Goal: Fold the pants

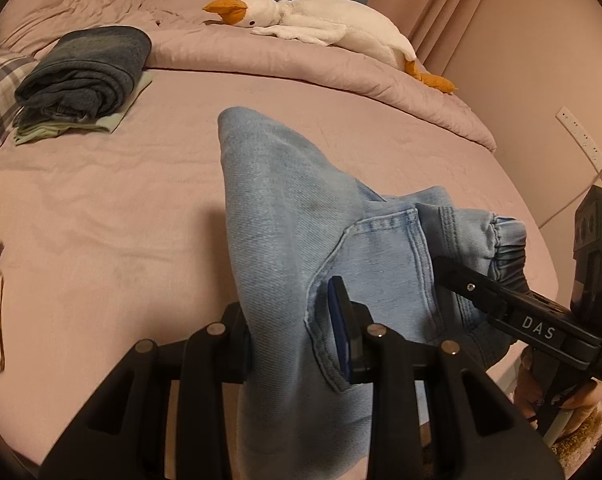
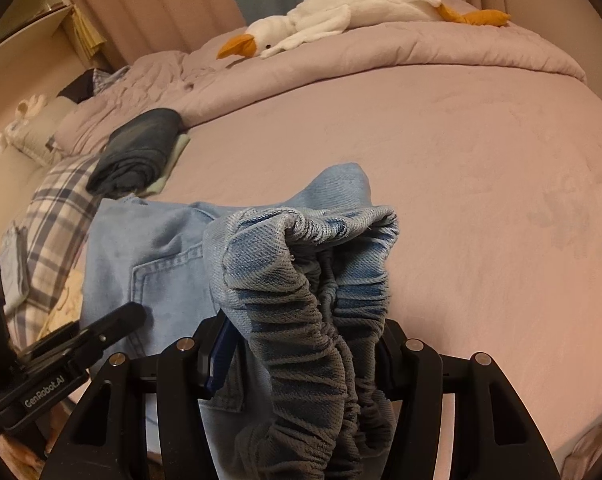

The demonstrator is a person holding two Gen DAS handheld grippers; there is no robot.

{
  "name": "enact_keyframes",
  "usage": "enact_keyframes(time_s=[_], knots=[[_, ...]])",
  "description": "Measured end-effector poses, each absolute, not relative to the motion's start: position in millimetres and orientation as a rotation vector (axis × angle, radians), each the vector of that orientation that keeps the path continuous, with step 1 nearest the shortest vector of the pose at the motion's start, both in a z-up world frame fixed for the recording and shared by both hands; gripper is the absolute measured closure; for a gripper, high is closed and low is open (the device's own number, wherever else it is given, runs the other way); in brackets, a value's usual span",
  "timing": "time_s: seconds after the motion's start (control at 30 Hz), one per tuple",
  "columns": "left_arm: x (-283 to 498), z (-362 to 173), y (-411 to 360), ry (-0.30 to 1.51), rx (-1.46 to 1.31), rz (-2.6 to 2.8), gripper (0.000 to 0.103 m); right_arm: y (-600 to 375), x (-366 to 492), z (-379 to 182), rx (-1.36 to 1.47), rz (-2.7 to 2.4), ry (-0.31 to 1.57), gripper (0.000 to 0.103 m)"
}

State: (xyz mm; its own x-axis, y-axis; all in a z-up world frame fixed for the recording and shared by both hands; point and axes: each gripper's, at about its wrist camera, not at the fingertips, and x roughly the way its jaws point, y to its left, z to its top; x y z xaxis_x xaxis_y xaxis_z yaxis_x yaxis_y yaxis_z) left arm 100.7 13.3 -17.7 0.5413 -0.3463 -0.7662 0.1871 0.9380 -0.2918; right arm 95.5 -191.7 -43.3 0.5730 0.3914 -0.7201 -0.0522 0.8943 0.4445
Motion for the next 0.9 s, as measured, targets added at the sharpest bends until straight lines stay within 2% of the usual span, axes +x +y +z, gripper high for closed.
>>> enact_keyframes(time_s=[0.3,0.43,0.6,0.67,0.77,0.8,0.9], knots=[[153,-79,12,1.053,-0.121,-0.209,0.073,-188,138,-93,0.373,0.213,1.041,0.045],[152,-91,23,1.047,-0.177,-0.214,0.068,-193,141,-115,0.431,0.213,1.063,0.035],[139,-81,34,1.089,-0.221,-0.214,0.045,-198,133,-105,0.397,0.193,1.064,0.025],[126,-67,40,1.077,-0.248,-0.225,0.02,-199,123,-93,0.373,0.186,1.043,0.025],[101,-38,45,1.004,-0.272,-0.229,0.003,-201,102,-70,0.301,0.143,0.999,0.024],[94,-28,46,0.985,-0.267,-0.222,0.0,-204,98,-66,0.289,0.135,0.981,0.023],[79,-3,46,0.943,-0.237,-0.204,0.001,-214,74,-41,0.274,0.127,0.906,0.016]])
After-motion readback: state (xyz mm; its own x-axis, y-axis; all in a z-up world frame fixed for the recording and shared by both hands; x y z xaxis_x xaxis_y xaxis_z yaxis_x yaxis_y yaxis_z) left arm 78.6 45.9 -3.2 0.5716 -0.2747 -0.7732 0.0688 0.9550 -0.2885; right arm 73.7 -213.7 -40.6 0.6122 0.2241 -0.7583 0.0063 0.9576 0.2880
